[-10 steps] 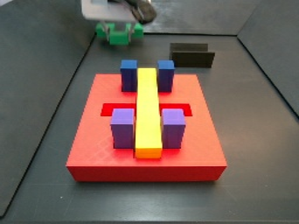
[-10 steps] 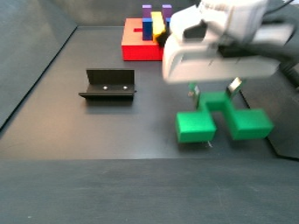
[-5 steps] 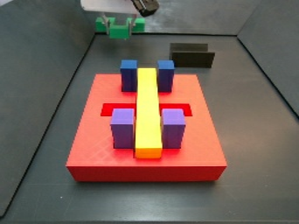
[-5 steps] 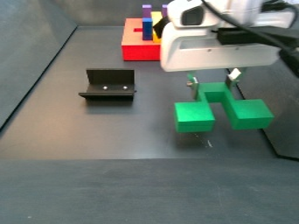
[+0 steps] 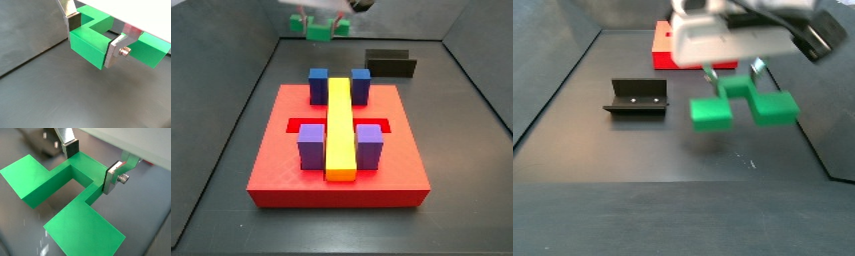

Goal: Pick up the green object. Move up. Place the green object on the fixture. Regrasp the green object. Move to above the board. Insert the green object.
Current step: Place the green object on the fixture.

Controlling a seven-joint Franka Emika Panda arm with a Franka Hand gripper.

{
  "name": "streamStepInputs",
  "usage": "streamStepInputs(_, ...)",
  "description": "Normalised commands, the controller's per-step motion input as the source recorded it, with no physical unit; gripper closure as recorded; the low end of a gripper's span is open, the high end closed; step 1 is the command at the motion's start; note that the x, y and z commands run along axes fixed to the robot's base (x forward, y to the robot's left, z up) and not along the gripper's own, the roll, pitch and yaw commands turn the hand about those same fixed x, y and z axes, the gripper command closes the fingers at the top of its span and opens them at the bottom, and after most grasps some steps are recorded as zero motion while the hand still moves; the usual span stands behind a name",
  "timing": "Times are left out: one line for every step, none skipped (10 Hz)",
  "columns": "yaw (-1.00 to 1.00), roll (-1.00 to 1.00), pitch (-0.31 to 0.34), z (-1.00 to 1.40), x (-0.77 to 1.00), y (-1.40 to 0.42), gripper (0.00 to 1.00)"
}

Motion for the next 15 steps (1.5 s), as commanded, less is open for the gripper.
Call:
streamStepInputs(-0.07, -0.59, 0.000, 0.70, 0.71, -0.31, 1.00)
streamStepInputs(-0.07, -0.59, -0.029, 0.69, 0.70, -0.30, 1.00)
streamStepInputs(-0.08, -0.63, -0.034, 0.68, 0.69, -0.28, 1.00)
streamStepInputs(-0.09, -0.65, -0.051, 0.66, 0.69, -0.26, 1.00)
streamStepInputs(-0.09, -0.67, -0.071, 0.65, 0.67, -0.25, 1.00)
streamStepInputs(-0.11, -0.68, -0.086, 0.60, 0.65, -0.25, 1.00)
streamStepInputs(-0.14, -0.76, -0.071, 0.58, 0.65, -0.21, 1.00)
streamStepInputs(-0.19, -0.83, -0.080, 0.51, 0.66, -0.15, 1.00)
streamStepInputs(-0.23, -0.93, -0.174, 0.34, 0.65, -0.07, 1.00)
streamStepInputs(-0.26, -0.81, -0.197, 0.14, 0.66, -0.08, 1.00)
streamStepInputs(-0.25, -0.73, -0.166, 0.04, 0.69, -0.07, 1.00)
streamStepInputs(-0.22, -0.66, -0.080, 0.00, 0.79, -0.05, 1.00)
streamStepInputs(-0.19, -0.61, -0.017, 0.00, 0.86, -0.03, 1.00)
streamStepInputs(-0.15, -0.53, 0.000, 0.00, 0.94, -0.02, 1.00)
streamStepInputs(-0.08, -0.39, 0.131, -0.07, 1.00, -0.03, 1.00)
